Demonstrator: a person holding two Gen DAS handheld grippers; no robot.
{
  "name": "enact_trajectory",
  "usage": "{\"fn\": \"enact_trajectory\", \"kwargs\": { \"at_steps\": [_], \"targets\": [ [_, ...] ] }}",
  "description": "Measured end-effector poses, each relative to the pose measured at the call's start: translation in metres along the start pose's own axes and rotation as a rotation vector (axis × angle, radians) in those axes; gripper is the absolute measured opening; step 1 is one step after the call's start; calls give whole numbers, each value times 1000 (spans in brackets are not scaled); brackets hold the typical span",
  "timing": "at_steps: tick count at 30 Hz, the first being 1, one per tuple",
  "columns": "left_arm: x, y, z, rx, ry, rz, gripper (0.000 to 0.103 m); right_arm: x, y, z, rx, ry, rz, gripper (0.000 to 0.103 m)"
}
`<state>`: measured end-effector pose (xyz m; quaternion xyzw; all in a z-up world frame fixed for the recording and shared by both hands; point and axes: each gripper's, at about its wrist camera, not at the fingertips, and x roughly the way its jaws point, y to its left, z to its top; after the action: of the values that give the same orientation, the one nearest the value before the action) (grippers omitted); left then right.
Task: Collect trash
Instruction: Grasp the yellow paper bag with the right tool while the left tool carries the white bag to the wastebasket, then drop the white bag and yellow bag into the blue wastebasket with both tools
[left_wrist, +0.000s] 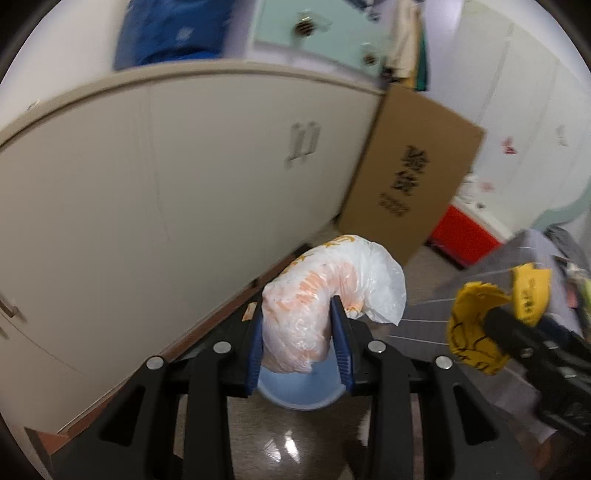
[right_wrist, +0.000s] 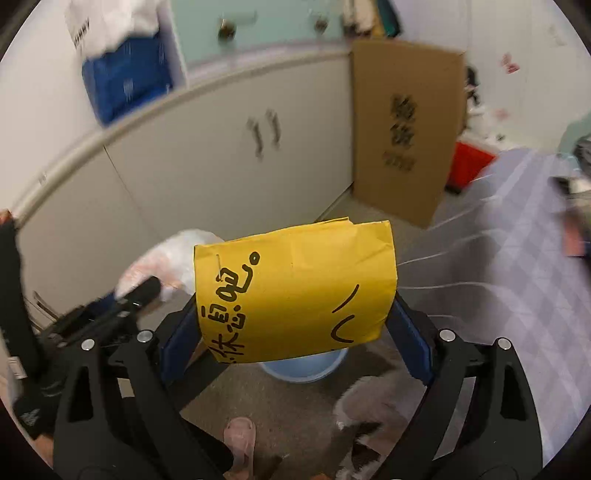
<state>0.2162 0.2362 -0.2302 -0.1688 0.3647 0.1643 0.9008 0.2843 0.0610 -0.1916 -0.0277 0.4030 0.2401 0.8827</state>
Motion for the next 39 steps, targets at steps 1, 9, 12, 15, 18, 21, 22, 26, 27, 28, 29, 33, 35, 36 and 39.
{"fn": "enact_trajectory", "kwargs": {
  "at_steps": [1,9,12,15,18,21,22,26,27,28,29,33,35,36,39],
  "targets": [
    [9,5,1,-3,9,19,33,21,3,1,-4,22,3,89],
    [86,26,-5,3,128,101,33,132,-5,-11,33,141,36,97],
    [104,25,-11,2,169,91,33,144,-8,-17,28,156,18,97],
    [118,21,-21,10,204,90,33,145,-11,-25,13,150,-23,97],
    [133,18,-25,15,235,83,33,143,-15,-30,12,144,-56,97],
    [141,13,-30,26,254,72,33,137,-20,-31,25,115,-85,97],
    [144,10,-30,33,261,65,33,134,-23,-30,28,97,-93,97],
    [147,-3,-25,56,257,48,34,118,-27,-26,38,21,-135,97],
    [147,-5,-24,60,253,46,34,113,-29,-24,48,0,-143,97],
    [147,-8,-21,63,248,42,34,111,-31,-23,56,-13,-145,97],
    [147,-13,-17,64,241,33,34,108,-34,-22,67,-22,-146,97],
    [140,-20,-6,55,192,-4,53,95,-44,-18,114,-54,-139,97],
    [134,-21,-5,40,176,-15,75,89,-47,-17,133,-58,-123,97],
    [132,-20,-6,38,175,-19,76,86,-48,-17,139,-60,-119,97],
    [127,-19,-10,33,196,-19,76,80,-47,-17,140,-57,-113,97]
  ]
}}
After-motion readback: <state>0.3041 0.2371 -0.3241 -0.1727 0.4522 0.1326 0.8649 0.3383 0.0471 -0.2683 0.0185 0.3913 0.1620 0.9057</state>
